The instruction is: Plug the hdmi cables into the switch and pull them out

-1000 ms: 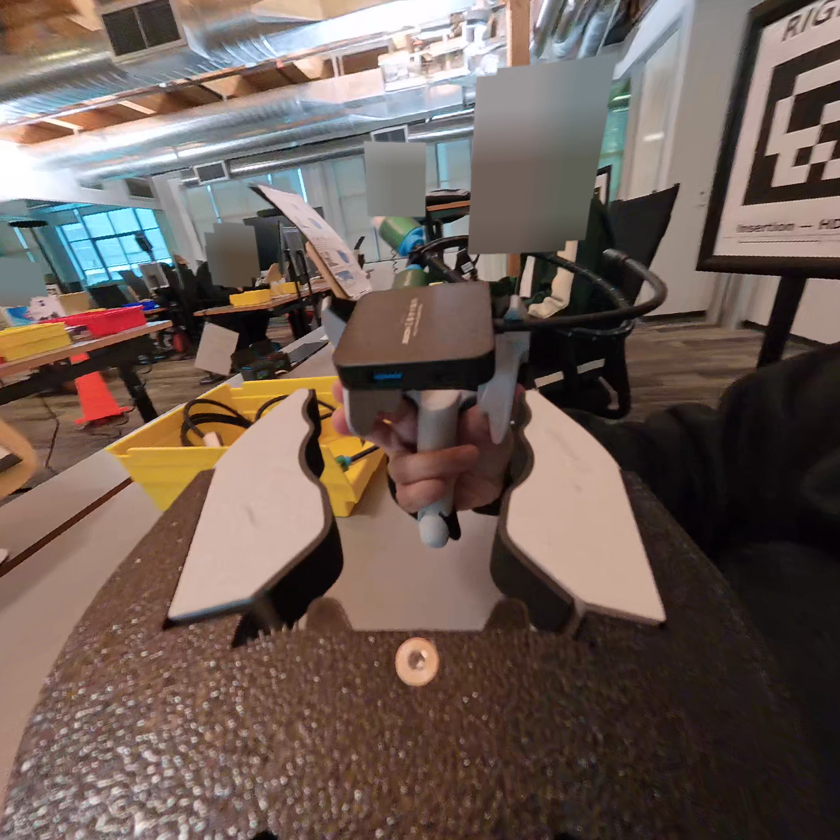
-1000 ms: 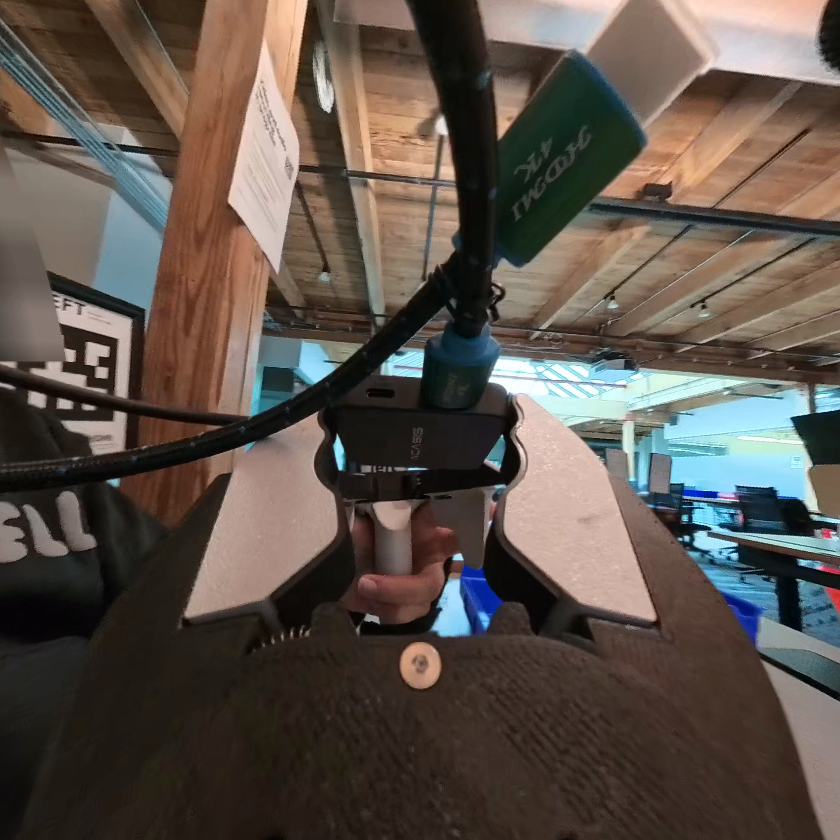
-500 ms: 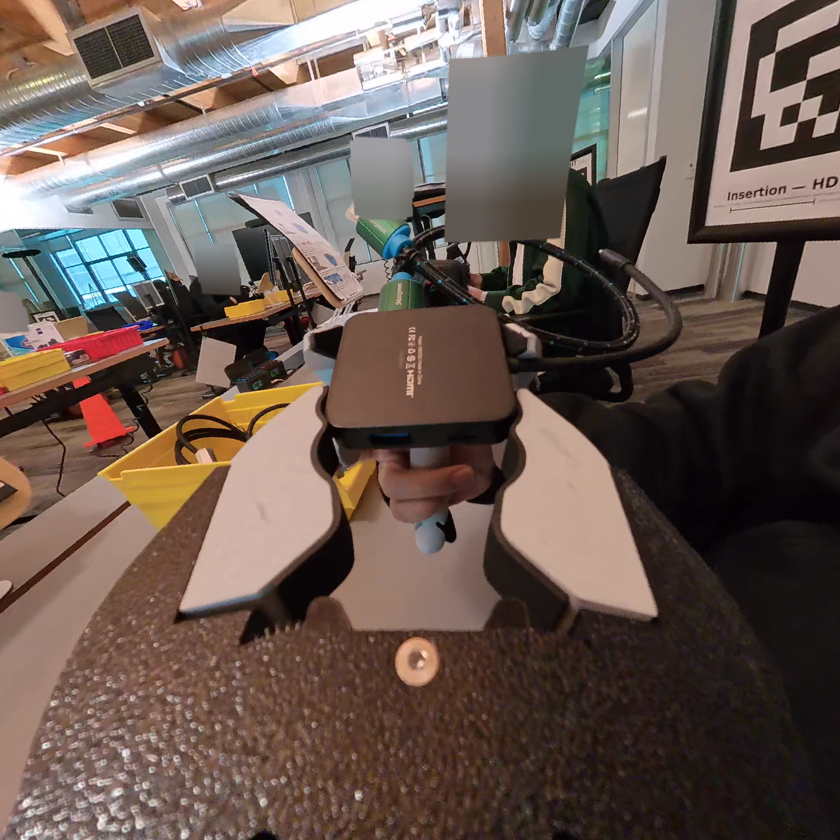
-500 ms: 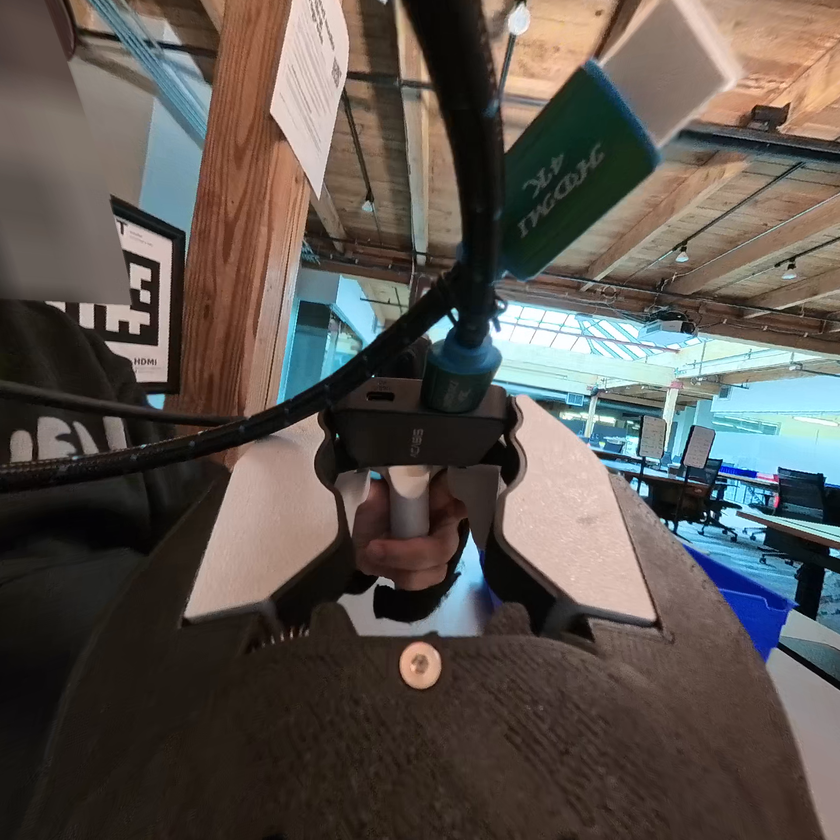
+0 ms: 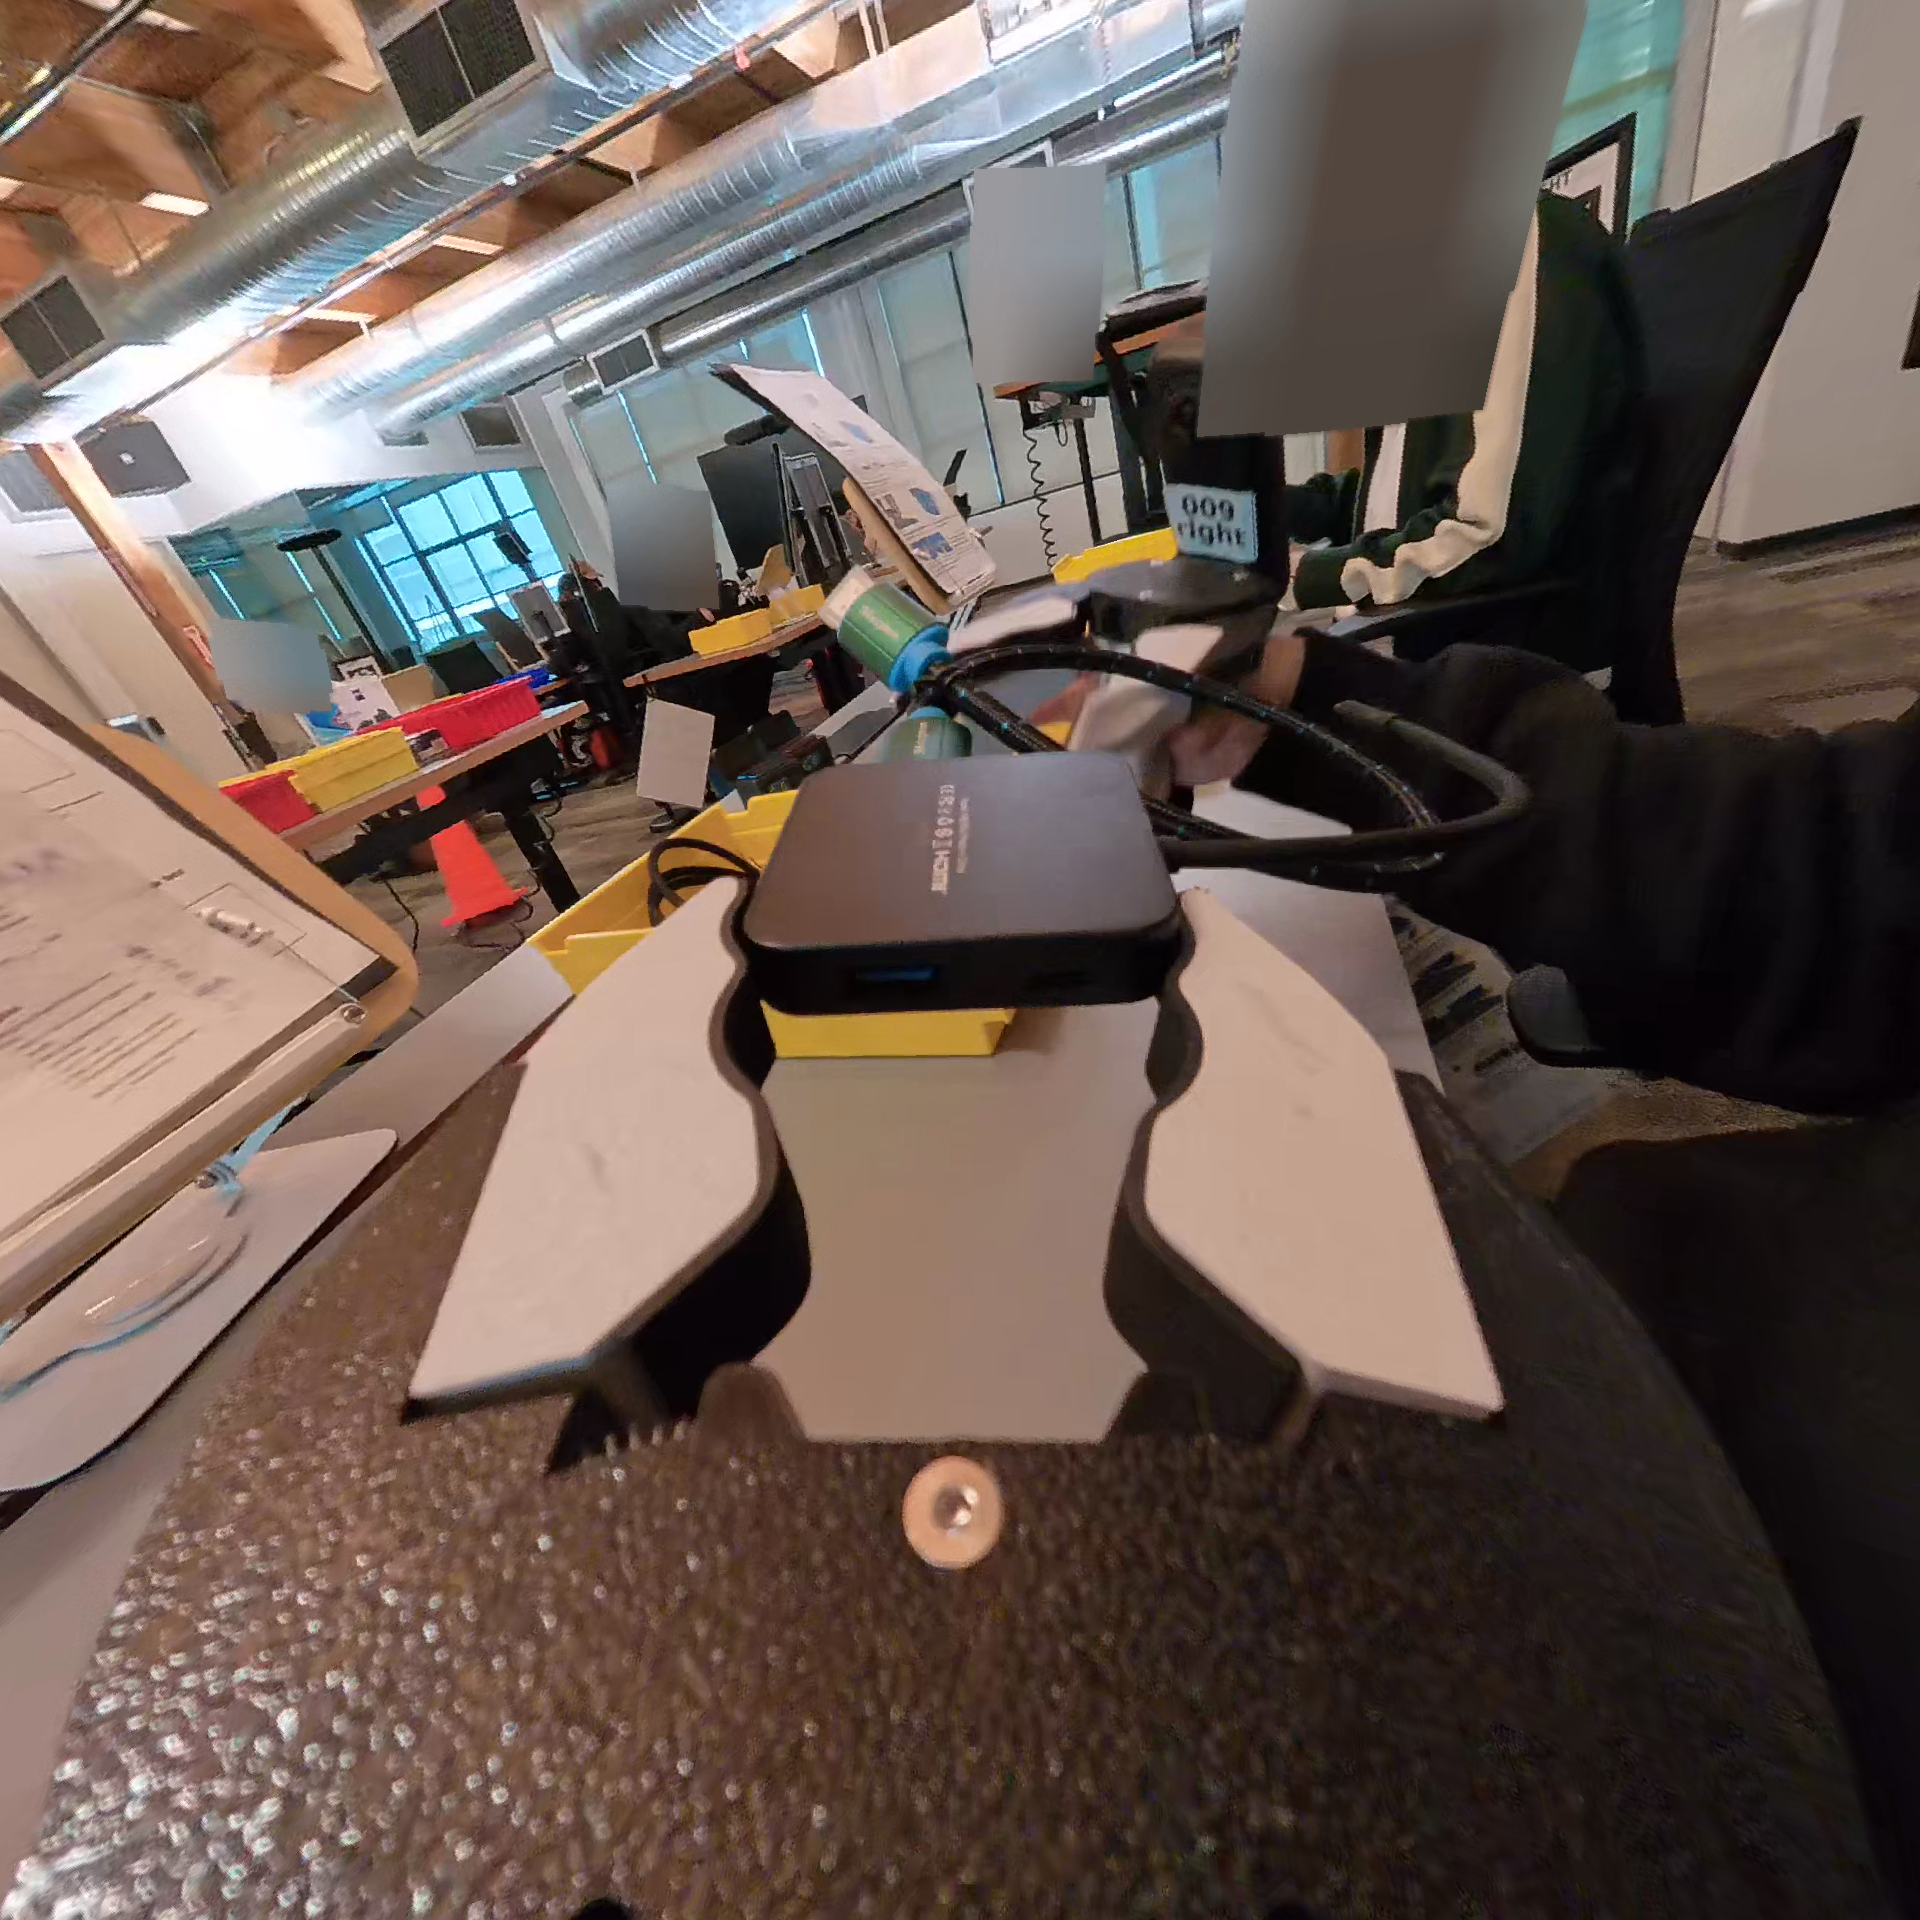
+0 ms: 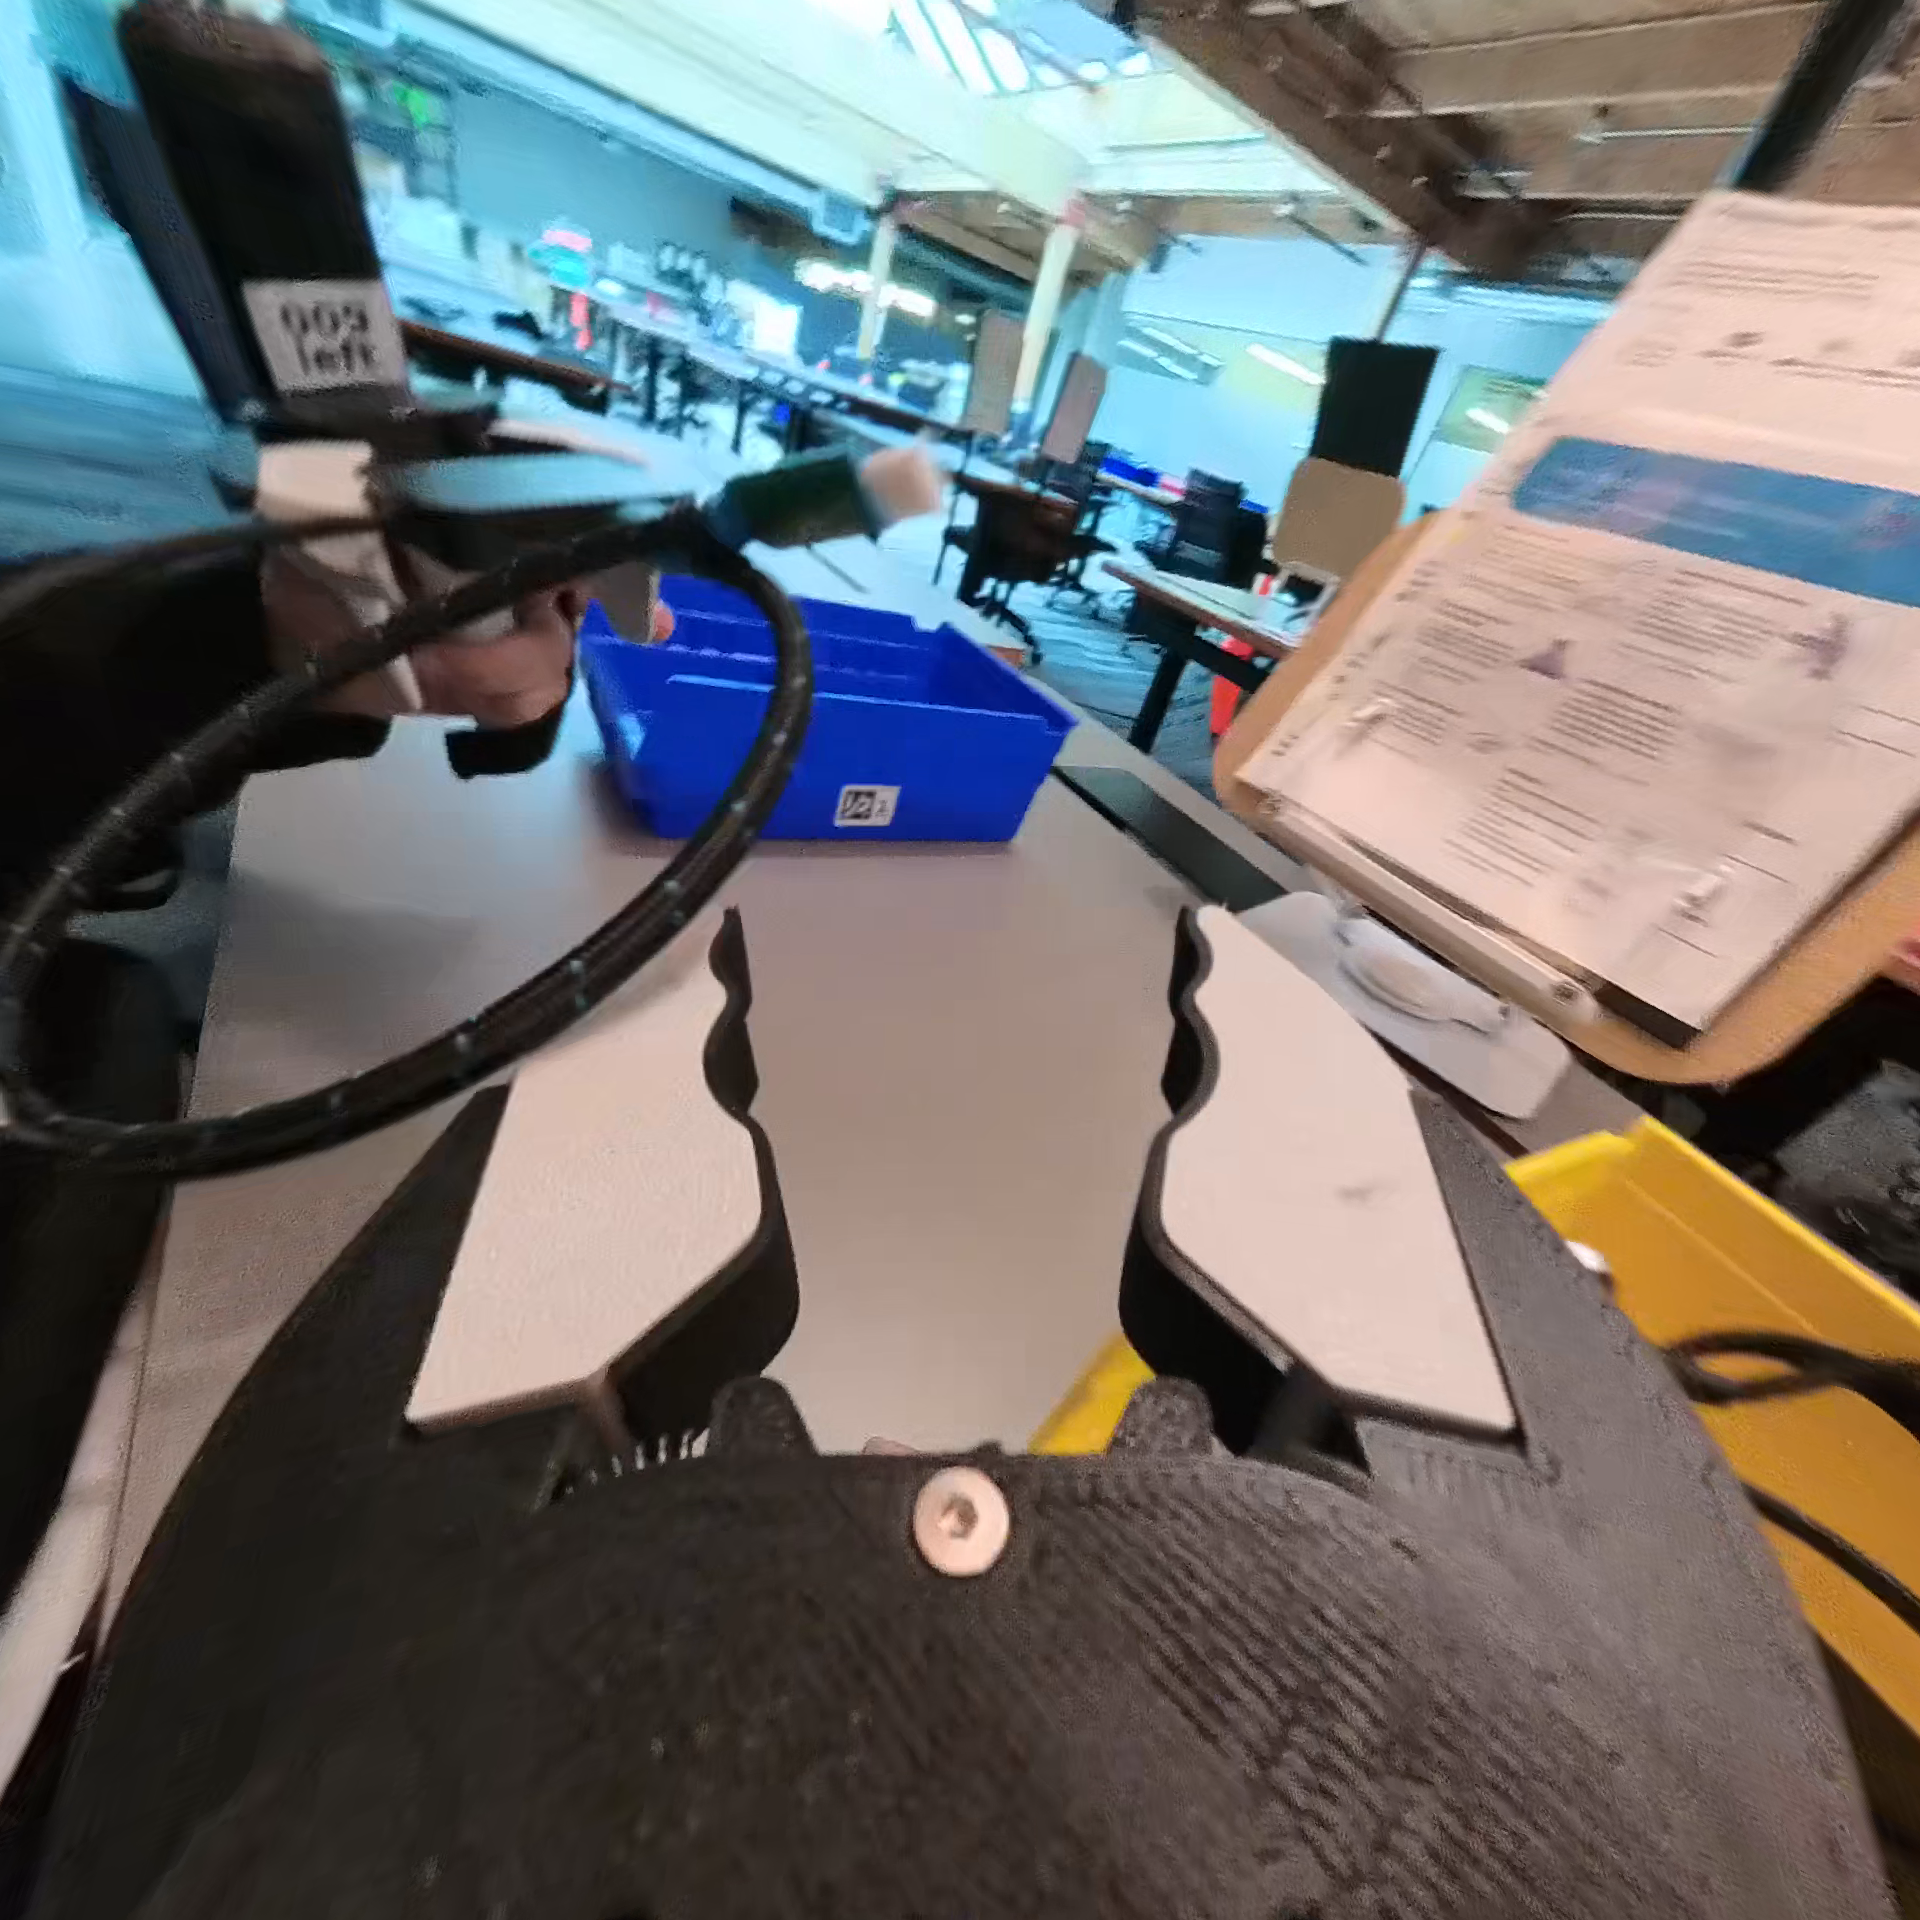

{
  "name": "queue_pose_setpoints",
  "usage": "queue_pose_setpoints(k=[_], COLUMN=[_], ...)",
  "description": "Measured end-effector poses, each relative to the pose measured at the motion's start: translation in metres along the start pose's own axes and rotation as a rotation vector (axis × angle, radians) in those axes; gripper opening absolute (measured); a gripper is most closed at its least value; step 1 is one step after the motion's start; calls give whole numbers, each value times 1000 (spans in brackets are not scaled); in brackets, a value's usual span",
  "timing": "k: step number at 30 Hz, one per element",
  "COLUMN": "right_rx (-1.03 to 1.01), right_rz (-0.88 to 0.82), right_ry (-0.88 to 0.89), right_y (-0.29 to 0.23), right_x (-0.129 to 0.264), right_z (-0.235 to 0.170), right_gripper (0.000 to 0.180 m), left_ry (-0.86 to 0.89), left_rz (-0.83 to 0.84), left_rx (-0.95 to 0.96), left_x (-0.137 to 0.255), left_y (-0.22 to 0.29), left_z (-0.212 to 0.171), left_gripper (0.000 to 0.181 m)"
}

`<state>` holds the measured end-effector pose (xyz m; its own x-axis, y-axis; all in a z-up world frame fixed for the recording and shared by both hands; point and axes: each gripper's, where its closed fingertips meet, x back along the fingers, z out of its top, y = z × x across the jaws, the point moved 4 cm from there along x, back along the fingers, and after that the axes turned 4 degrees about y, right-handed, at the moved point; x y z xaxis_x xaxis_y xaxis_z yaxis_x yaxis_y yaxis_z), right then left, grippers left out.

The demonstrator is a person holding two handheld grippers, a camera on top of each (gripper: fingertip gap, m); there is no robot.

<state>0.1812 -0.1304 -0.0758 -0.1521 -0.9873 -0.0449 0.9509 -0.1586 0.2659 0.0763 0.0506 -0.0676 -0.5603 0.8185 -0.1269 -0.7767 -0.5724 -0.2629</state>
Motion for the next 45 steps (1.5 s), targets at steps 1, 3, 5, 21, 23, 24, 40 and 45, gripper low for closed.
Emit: queue_pose_setpoints(k=[1, 3, 5, 21, 23, 24, 40, 45], right_rx=[-24, -33, 1, 441, 421, 431, 868, 947], right_rz=[-31, -103, -159, 234, 264, 256, 64, 51], right_ry=[23, 74, 100, -313, -308, -314, -800, -882], right_y=[6, 16, 18, -99, -104, -104, -99, -102], right_x=[9, 25, 36, -57, -61, -64, -60, -57], right_z=[6, 22, 39, 14, 10, 8, -9, -10], right_gripper=[77, 76, 74, 80, 79, 79, 72, 72], left_ry=[0, -16, -39, -173, -200, -213, -429, -473], left_rz=[-7, -17, -24, -130, -146, -154, -5, 29], left_rx=[6, 3, -16, -207, -266, -298, -544, -593], left_x=[1, 1, -1, -18, -20, -22, -39, -45], left_y=[-1, -1, 1, 31, 36, 39, 42, 45], left_z=[-2, -6, -9, -21, -23, -24, -45, -51], left_gripper=[72, 72, 72, 71, 71, 71, 73, 77])
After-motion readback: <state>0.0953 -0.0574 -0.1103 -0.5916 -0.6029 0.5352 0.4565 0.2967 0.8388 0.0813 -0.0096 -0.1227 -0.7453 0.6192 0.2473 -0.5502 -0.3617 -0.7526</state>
